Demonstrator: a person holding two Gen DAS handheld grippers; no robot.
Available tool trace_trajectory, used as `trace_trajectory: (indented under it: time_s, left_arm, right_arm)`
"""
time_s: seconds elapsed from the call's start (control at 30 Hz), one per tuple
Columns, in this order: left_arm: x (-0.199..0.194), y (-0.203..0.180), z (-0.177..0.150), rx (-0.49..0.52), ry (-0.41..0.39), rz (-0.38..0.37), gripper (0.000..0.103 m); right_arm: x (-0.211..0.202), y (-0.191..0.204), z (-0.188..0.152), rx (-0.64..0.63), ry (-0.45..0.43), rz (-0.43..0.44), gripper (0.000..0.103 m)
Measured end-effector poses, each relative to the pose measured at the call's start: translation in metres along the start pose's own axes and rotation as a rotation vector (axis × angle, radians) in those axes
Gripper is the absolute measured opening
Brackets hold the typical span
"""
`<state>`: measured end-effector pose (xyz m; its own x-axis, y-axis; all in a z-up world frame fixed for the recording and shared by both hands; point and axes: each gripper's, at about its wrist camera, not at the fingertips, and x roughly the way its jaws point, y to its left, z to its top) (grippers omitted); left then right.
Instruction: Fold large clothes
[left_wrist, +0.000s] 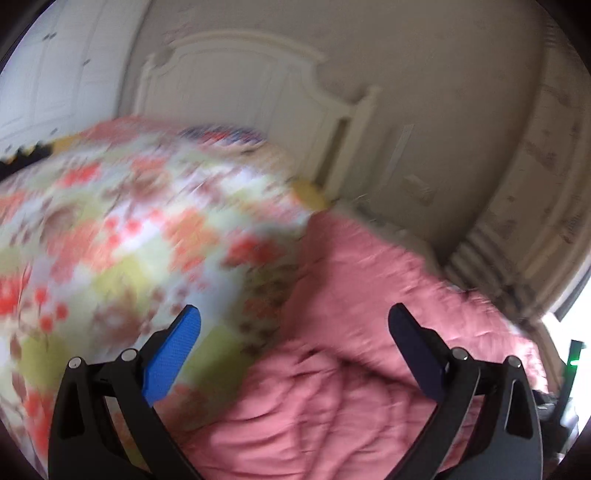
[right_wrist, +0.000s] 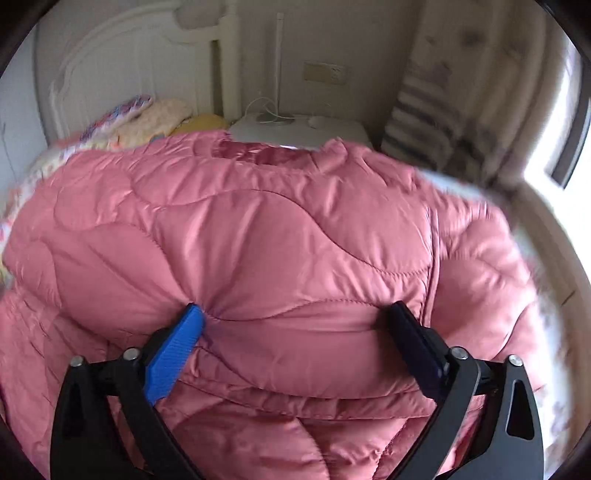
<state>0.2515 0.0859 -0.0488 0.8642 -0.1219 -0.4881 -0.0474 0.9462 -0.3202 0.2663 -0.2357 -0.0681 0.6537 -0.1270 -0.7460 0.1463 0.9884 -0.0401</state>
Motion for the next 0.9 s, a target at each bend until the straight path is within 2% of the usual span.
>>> trace_trajectory:
  time_s: [0.1, 0.17, 0.23, 0.3, 0.37, 0.4, 0.5, 0.6, 0.67, 0.77, 0.83, 0.9]
  left_arm:
    - [0.008, -0.025, 0.017, 0.056, 0.047, -0.127, 0.101]
    - [0.035, -0.039, 0.02, 0.087, 0.144, -0.202, 0.101]
    - [0.069, -0.042, 0.011, 0.088, 0.253, -0.204, 0.101]
    - [0.103, -0.038, -0.005, 0.085, 0.382, -0.16, 0.1]
    - [0.102, -0.045, -0.008, 0.149, 0.351, -0.14, 0.101]
    - [0.101, -0.049, -0.003, 0.162, 0.369, -0.137, 0.101]
    - [0.093, -0.043, 0.032, 0.04, 0.347, -0.25, 0.1]
    - [0.102, -0.039, 0.066, -0.016, 0.308, -0.245, 0.1]
    - [0.127, -0.033, 0.071, -0.004, 0.344, -0.231, 0.101]
    - [0.192, -0.026, 0.056, 0.024, 0.528, -0.154, 0.1]
    - [0.195, -0.032, 0.055, 0.068, 0.5, -0.117, 0.1]
    - [0.191, -0.037, 0.064, 0.048, 0.503, -0.123, 0.1]
  right_arm:
    - [0.004, 0.0, -0.001, 0.006, -0.007, 0.014, 0.098]
    - [0.006, 0.001, -0.003, 0.001, -0.011, 0.01, 0.098]
    - [0.007, -0.001, -0.004, 0.008, -0.013, 0.021, 0.098]
    - [0.006, -0.002, -0.004, 0.013, -0.014, 0.031, 0.098]
    - [0.005, -0.002, -0.004, 0.012, -0.017, 0.041, 0.098]
    - [0.006, -0.003, -0.003, 0.014, -0.017, 0.042, 0.098]
    - [0.007, -0.005, -0.003, 0.023, -0.015, 0.055, 0.099]
    - [0.007, -0.006, -0.003, 0.029, -0.015, 0.066, 0.099]
    - [0.007, -0.006, -0.003, 0.032, -0.016, 0.071, 0.099]
    - [0.007, -0.008, -0.003, 0.041, -0.018, 0.084, 0.099]
    - [0.007, -0.009, -0.003, 0.046, -0.022, 0.105, 0.099]
    - [0.007, -0.01, -0.003, 0.052, -0.023, 0.112, 0.099]
